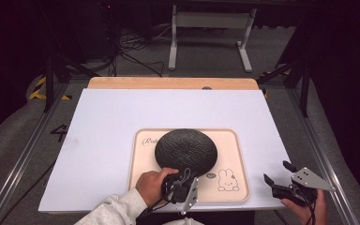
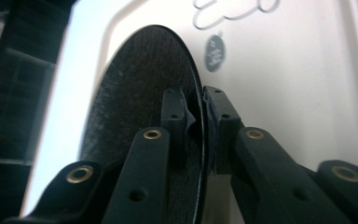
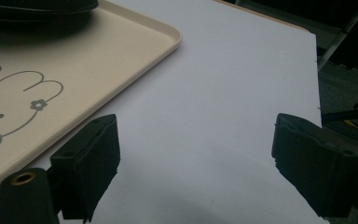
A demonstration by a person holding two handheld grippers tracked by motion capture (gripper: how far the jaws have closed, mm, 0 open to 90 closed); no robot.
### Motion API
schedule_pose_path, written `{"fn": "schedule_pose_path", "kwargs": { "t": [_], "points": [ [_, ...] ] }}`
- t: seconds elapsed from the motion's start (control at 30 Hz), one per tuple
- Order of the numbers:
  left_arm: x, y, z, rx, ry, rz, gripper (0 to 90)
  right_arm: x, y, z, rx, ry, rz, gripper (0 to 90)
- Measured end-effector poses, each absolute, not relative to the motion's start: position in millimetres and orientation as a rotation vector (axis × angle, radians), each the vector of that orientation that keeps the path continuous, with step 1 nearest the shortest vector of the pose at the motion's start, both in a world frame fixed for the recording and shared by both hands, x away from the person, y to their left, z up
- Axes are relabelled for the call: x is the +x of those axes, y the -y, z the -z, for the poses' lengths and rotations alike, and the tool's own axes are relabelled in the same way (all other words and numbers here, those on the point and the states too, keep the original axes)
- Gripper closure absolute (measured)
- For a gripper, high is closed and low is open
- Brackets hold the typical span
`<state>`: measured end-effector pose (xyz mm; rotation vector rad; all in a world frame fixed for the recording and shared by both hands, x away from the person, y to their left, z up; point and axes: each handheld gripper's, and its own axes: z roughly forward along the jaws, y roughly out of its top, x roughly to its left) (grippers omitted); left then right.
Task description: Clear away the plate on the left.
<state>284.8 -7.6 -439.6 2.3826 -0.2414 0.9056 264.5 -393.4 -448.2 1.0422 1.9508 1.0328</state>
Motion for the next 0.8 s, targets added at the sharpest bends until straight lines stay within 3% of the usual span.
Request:
{"fn": "schedule_pose_path", "kwargs": {
  "t": [0.8],
  "points": [
    [295, 8, 453, 2.468, 0.183, -0.738, 67.4, 264, 393, 449, 1.038, -1.966, -1.032, 15.7]
  ]
}}
